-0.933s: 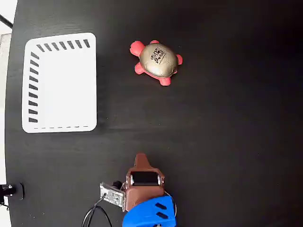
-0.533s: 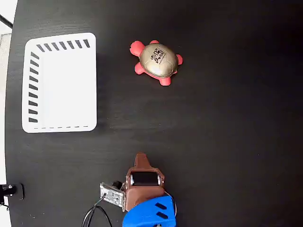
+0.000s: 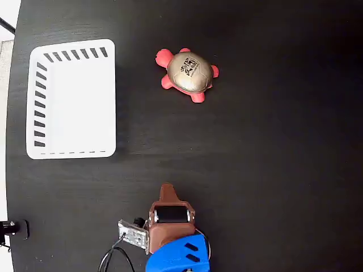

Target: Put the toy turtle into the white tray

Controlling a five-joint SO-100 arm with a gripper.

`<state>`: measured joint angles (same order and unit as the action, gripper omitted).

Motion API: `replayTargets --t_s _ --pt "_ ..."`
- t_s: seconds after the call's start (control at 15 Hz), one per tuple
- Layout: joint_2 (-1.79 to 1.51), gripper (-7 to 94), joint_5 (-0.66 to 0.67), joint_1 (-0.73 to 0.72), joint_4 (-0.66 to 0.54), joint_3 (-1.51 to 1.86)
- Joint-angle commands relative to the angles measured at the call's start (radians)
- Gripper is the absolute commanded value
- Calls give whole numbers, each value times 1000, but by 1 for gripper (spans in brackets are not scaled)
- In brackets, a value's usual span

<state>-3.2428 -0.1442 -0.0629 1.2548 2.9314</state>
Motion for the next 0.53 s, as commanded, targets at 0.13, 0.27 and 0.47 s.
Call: replayTargets --t_s 0.13,0.27,0.47 --pt "-8 1 -5 -14 5 -8" --pt "-8 0 2 -26 5 -8" --pt "140 0 6 -91 -63 -41"
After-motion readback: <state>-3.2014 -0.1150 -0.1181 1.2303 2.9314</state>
